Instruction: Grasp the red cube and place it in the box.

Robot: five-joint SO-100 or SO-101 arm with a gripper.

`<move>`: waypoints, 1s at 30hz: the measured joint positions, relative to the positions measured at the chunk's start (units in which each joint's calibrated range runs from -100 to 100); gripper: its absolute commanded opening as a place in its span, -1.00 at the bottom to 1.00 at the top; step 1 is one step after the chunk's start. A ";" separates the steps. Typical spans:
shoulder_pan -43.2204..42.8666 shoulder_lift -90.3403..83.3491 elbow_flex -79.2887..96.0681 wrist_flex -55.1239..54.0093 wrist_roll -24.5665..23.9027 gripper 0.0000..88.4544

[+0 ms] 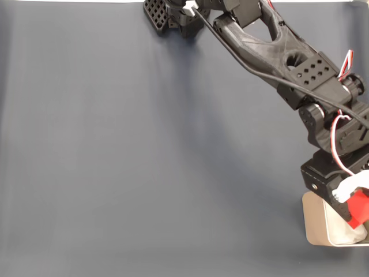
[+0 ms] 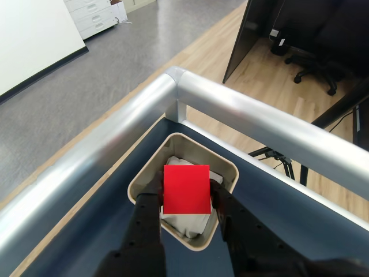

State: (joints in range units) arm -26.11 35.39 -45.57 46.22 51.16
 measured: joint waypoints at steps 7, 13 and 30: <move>0.00 -0.09 0.00 0.00 -0.20 -0.73; 0.00 -0.09 0.00 -1.03 -2.10 -0.31; 0.00 -0.09 0.00 -2.78 -1.17 0.11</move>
State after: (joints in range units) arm -26.11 35.30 -45.57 43.44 49.99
